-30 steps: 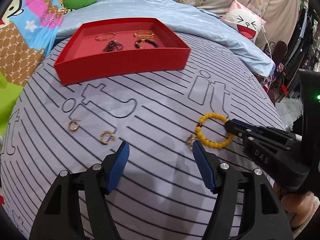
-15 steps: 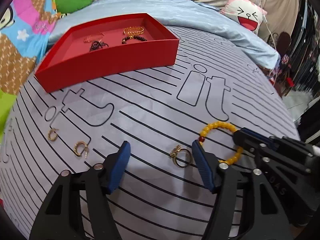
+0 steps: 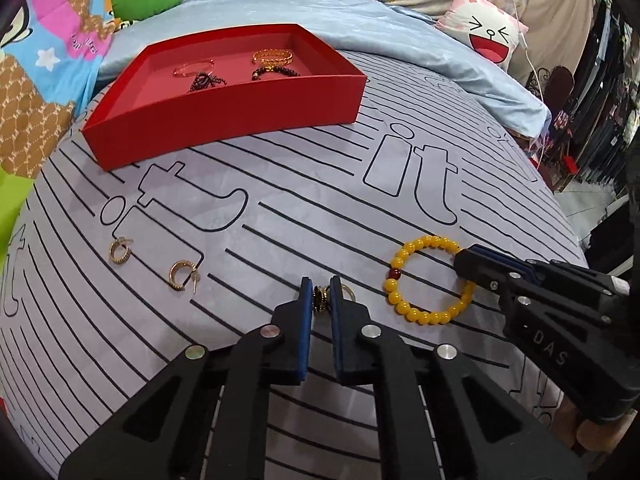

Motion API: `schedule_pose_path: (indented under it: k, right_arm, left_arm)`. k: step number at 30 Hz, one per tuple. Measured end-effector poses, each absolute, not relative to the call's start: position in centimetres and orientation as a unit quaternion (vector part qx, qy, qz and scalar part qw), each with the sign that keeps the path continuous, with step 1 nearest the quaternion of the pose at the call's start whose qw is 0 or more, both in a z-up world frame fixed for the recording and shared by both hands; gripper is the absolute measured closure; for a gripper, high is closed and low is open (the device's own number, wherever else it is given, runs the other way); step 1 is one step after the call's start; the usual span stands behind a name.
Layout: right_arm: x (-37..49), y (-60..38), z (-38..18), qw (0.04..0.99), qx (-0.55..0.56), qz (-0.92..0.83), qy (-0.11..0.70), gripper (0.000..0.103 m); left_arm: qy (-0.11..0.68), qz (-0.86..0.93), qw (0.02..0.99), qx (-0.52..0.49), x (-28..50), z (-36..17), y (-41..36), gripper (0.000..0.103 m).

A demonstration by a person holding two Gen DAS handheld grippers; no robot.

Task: Organize jewelry
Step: 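Close the left tool on the small gold ring, then carry the gold ring and yellow bracelet into the tray, open both tools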

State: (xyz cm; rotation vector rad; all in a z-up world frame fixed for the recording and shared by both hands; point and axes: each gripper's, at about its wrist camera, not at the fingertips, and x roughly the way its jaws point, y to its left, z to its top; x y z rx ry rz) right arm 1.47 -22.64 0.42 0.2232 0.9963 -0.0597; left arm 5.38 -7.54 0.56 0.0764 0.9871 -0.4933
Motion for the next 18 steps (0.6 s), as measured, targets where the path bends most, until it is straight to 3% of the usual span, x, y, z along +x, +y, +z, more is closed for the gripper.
schedule_pose_path:
  k: [18]
  right_arm:
    - [3.6,-20.5,5.0,0.898,0.090,0.005,0.431,0.096]
  left_arm:
    - [0.454,-0.219,0.864,-0.007,6.8,4.0,-4.2,0.095]
